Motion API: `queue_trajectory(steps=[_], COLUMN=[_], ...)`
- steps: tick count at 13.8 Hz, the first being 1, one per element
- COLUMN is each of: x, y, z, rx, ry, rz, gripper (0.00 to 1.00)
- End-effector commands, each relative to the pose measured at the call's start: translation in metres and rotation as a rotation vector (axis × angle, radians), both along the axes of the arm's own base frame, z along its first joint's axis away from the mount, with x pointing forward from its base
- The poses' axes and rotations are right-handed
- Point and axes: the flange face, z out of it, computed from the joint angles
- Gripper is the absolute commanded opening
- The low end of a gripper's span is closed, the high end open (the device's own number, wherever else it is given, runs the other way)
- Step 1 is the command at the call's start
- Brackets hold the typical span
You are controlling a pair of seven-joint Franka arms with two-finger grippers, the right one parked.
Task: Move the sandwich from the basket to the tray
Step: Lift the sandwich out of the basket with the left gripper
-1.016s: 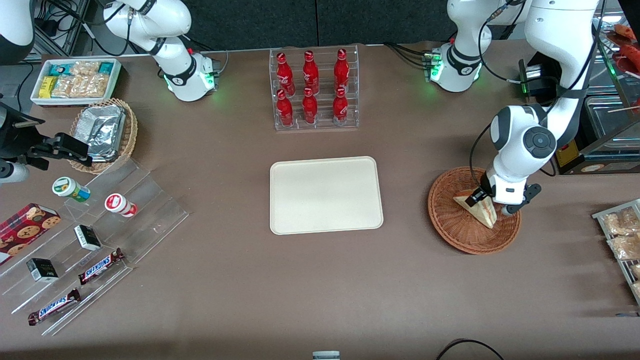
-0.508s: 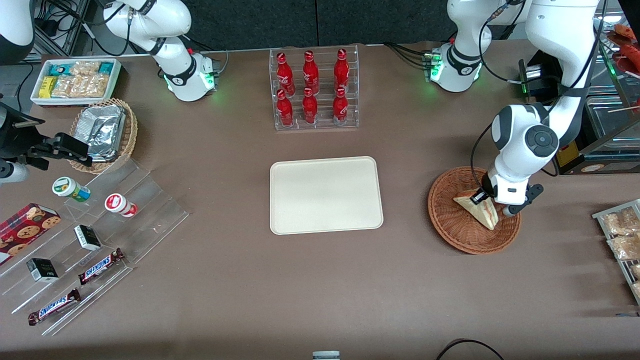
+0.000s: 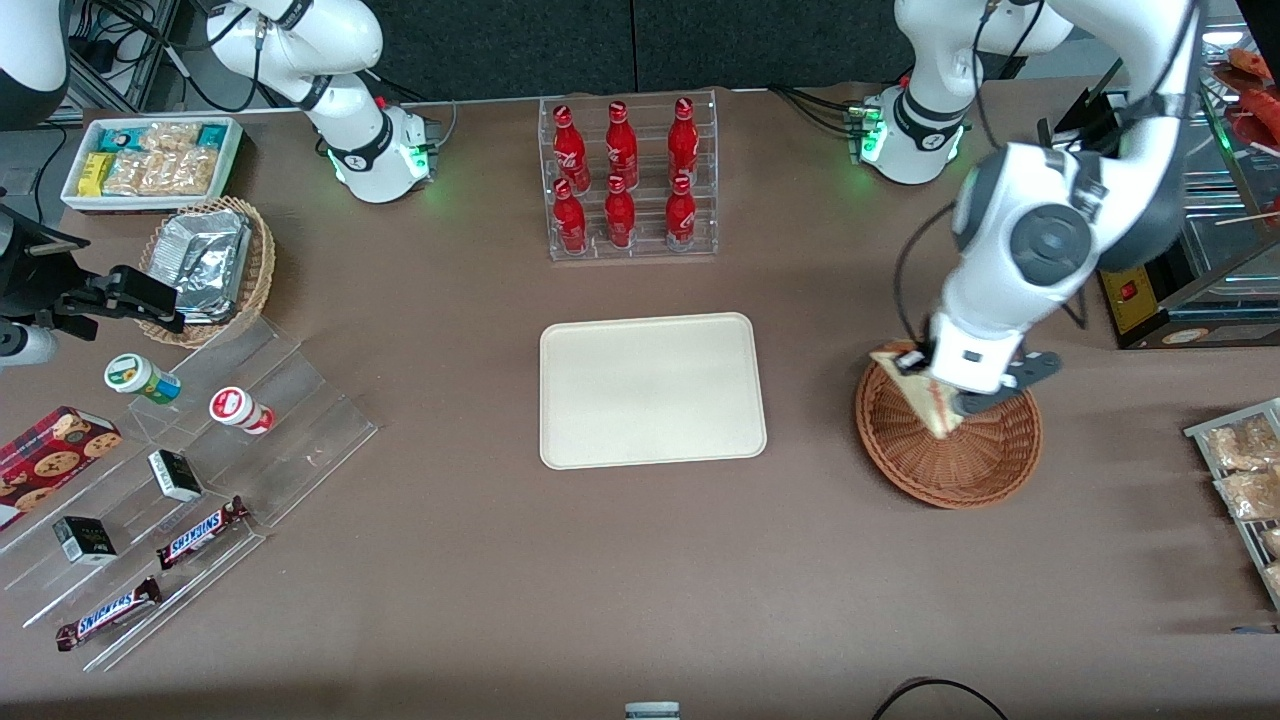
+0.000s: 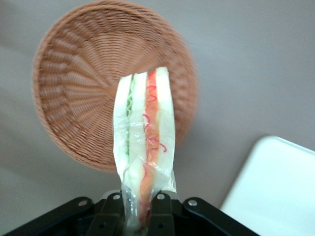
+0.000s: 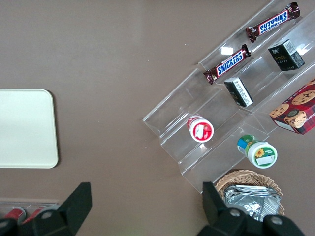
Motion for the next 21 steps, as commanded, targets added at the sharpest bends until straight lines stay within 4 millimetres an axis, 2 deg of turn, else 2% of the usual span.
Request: queue_trajectory(steps=[1,4,7,9,11,13,16,17,18,21], x=[-0.006,-0.014,-0.023,-0.027,-0.022,-0.036,-0.042,-0.052,-0.056,-0.057], y=[-0.070,-0.159,-0.236,-0.273,-0.297,-0.323,-0.336,-0.346,-0.348,-0.347], z=[-0.004,-0.038,-0.073,-0.093,-0.109,-0.129,-0.147,-0.155,-0.161,-0.166], rx=[0.012,0.023,0.010,-0.001,-0.021,-0.021,-0.046,-0.041,-0.035,-0.028], ry=[0.004,0.017,0.026,0.016,-0.021,-0.027,-0.061,-0.059,-0.053,-0.047], rz=[-0.085,-0.213,-0.304,-0.337,-0.304,-0.332,-0.352,-0.375,-0.380,-0.387], gripper=[0.00,0.00,0.02,0.02,0.02,0.02,0.02,0.02,0.02,0.02])
